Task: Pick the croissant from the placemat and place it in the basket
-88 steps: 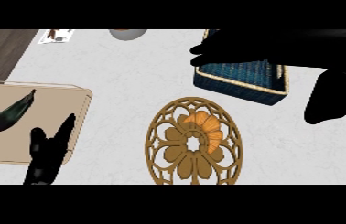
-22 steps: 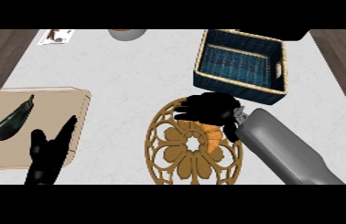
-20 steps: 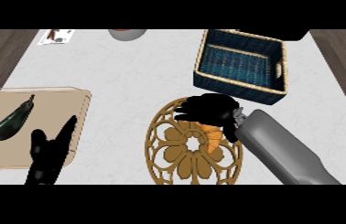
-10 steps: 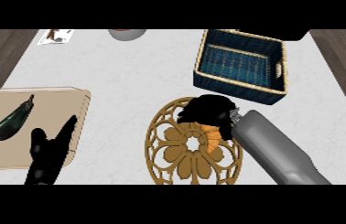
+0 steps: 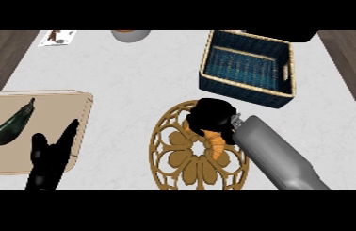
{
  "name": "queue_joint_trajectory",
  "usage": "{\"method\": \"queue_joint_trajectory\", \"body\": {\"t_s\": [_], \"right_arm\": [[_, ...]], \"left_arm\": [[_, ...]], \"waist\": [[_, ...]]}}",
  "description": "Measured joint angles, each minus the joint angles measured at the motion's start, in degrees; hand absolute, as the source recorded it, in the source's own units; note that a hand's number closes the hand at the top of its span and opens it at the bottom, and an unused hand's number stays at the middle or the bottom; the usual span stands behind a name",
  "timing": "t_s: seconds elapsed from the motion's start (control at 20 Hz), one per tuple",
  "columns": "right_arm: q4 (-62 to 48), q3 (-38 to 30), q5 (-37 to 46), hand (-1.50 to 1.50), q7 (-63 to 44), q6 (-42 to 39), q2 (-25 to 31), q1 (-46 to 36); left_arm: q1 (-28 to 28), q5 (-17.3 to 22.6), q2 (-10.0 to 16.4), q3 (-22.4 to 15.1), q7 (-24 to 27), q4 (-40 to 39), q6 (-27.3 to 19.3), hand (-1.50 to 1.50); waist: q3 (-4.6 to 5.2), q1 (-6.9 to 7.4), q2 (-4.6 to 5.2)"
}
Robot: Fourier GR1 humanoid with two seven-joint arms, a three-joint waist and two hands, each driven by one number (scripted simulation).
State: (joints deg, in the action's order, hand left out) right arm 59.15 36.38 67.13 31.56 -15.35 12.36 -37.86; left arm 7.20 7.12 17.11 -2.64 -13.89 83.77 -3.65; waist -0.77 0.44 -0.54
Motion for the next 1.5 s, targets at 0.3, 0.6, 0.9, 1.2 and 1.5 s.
{"method": "queue_joint_trajectory", "body": {"t_s": [0.3,0.6,0.9,1.2,1.5], "right_arm": [[-3.2,-10.8,-1.5,1.50,-26.1,-3.3,-8.8,1.4],[-1.7,-15.6,-4.5,1.50,-52.5,-0.5,-11.6,-0.1],[5.2,-18.2,-12.7,1.50,-71.2,12.1,-12.2,-4.8],[13.4,-17.9,-15.8,1.50,-84.9,29.5,-12.3,-13.9],[13.8,-16.6,-12.0,1.50,-94.8,33.6,-12.0,-25.8]], "left_arm": [[2.0,0.3,0.5,0.9,-0.5,1.1,-0.1,0.00],[0.8,-0.2,0.1,0.2,-0.9,1.3,0.1,0.00],[-1.3,-0.4,-0.3,-1.1,-1.4,0.9,1.3,0.00],[-2.5,-0.9,-0.8,-1.6,-1.5,0.1,1.6,0.00],[-1.7,-2.0,-1.5,-1.4,-0.7,-0.1,0.5,0.00]], "waist": [[0.27,-1.90,-0.57],[0.38,0.05,-0.28],[0.21,3.18,0.25],[0.32,4.14,0.08],[0.20,2.92,-0.11]]}}
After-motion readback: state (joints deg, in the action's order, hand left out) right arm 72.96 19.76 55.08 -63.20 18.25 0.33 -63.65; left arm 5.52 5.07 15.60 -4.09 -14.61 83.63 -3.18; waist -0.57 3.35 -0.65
